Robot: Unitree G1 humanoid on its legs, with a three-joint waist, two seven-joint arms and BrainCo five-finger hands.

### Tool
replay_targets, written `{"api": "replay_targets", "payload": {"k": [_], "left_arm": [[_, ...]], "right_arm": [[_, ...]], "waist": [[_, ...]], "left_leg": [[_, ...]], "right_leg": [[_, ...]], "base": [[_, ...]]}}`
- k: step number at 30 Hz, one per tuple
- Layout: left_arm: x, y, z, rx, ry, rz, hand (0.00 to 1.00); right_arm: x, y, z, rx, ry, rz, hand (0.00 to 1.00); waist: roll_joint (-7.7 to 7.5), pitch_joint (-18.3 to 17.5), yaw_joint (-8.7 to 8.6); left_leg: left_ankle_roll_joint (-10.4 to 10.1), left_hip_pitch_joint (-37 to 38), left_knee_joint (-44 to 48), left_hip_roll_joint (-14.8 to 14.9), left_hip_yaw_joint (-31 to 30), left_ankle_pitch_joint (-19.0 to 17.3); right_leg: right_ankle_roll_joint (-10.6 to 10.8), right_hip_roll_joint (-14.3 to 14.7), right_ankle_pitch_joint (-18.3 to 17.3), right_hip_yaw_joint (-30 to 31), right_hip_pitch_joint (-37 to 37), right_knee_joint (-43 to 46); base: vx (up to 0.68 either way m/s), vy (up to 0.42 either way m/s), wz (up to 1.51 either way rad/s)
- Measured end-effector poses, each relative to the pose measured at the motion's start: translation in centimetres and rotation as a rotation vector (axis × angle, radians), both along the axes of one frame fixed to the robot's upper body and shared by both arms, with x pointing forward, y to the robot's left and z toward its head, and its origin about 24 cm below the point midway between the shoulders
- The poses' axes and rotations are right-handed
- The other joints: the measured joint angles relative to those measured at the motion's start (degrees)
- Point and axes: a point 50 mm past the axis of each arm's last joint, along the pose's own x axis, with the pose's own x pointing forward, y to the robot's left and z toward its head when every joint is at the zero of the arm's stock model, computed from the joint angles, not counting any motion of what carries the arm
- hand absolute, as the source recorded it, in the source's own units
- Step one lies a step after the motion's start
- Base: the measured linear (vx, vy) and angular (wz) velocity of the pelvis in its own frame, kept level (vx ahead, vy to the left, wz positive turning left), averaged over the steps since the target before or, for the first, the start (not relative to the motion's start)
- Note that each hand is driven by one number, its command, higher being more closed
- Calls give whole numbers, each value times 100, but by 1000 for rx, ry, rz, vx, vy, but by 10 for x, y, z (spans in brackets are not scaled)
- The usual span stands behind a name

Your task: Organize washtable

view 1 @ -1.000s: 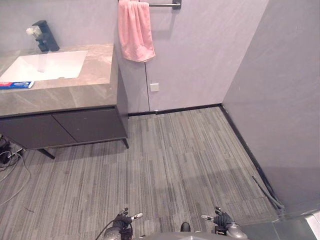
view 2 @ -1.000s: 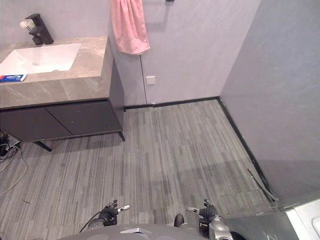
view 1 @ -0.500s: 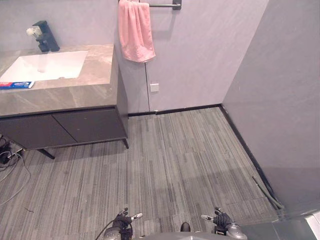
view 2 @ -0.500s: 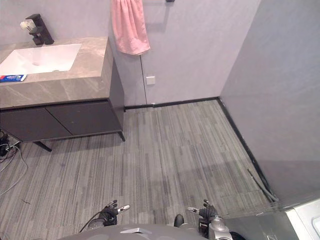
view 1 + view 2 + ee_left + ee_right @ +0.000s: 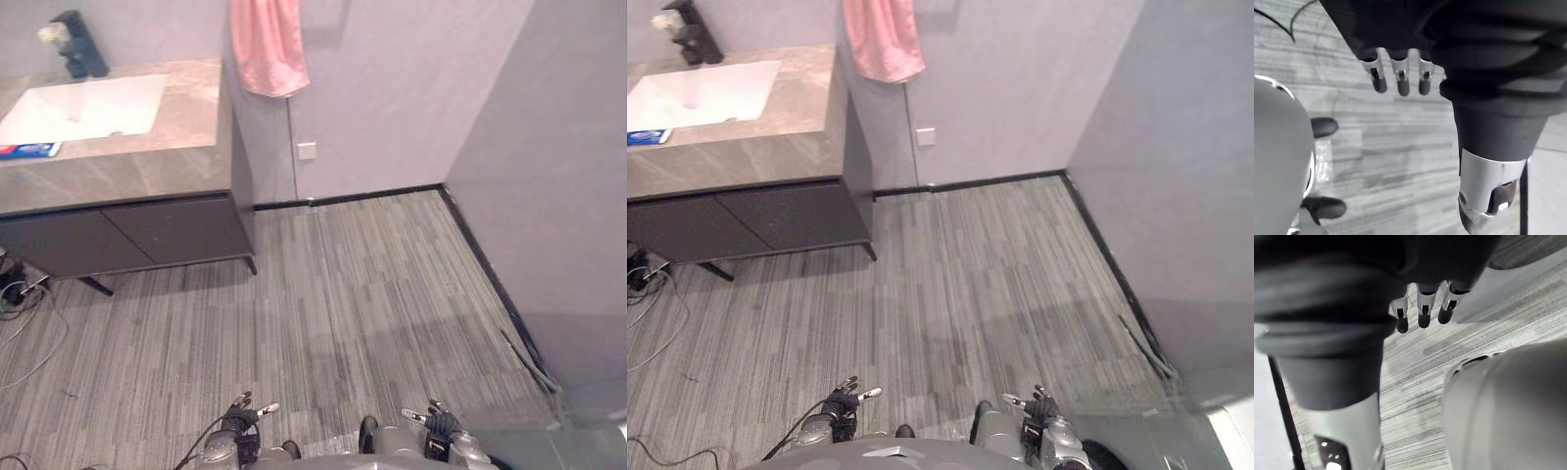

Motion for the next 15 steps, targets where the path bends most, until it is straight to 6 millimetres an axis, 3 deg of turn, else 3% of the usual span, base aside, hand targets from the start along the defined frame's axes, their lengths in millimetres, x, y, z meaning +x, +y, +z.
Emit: {"api": "replay_targets", "payload": {"k": [2,4,7,8,9,10,11,12,13,14,15], "left_arm": [[-2,2,-1,-2,10,14,0],[2,6,1,10,3,10,0],[24,0,8,12,-47,-41,0],[30,-1,9,10,-60,-46,0],[31,-2,10,8,-66,-47,0],[33,-1,11,11,-74,-47,0],[36,-2,12,10,-80,-50,0],[38,-4,13,1,-87,-51,0],[36,-12,11,-25,-88,-40,0],[31,-13,9,-27,-77,-37,0],[26,-14,8,-36,-73,-34,0]], "right_arm": [[7,0,2,10,-19,-16,0],[14,1,4,13,-37,-15,0],[12,-2,4,28,-37,-73,0],[12,-4,4,37,-37,-97,0],[12,-5,4,37,-39,-107,0],[12,-12,6,19,-46,-112,0],[12,-13,6,17,-44,-115,0],[13,-13,6,18,-43,-116,0],[16,-19,8,5,-51,-115,0],[16,-18,8,6,-50,-110,0],[17,-12,7,9,-46,-79,0]], "waist": [[25,103,3],[108,152,-19],[23,209,-22],[2,225,-63],[15,217,-136],[159,186,-300],[153,179,-298],[212,199,-291],[470,204,-245],[490,205,-233],[533,211,-116]], "left_leg": [[-24,193,-11,90,-15,-102],[-218,394,-97,337,-13,-232],[-620,714,-225,434,-44,-389],[-778,917,-227,489,-43,-529],[-858,982,-230,577,-55,-621],[-1067,1096,44,979,-182,-815],[-1068,930,468,1101,-203,-810],[-1037,725,1043,1294,-251,-793],[-409,-40,3043,1947,-307,-23],[-280,-163,3365,2050,-306,241],[0,-740,5060,2462,-298,807]], "right_leg": [[-135,-223,-232,-361,-268,278],[-67,-197,-105,-814,-449,-705],[189,-231,860,-954,-593,-2927],[225,-229,968,-795,-673,-3122],[218,-195,962,-704,-708,-3032],[-65,6,1220,-530,-943,-2090],[-193,38,1269,-527,-1056,-1747],[-410,95,1145,-570,-1060,-1526],[-641,447,618,-742,-774,-1323],[-699,503,548,-756,-679,-1331],[-887,783,216,-710,-156,-1408]], "base": [[21,33,11],[-84,45,3],[-3,22,11],[226,-142,16],[573,-351,51],[583,-387,50],[604,-411,44],[531,-446,-9],[454,-374,-16],[535,-423,-45],[257,-194,-36]]}}
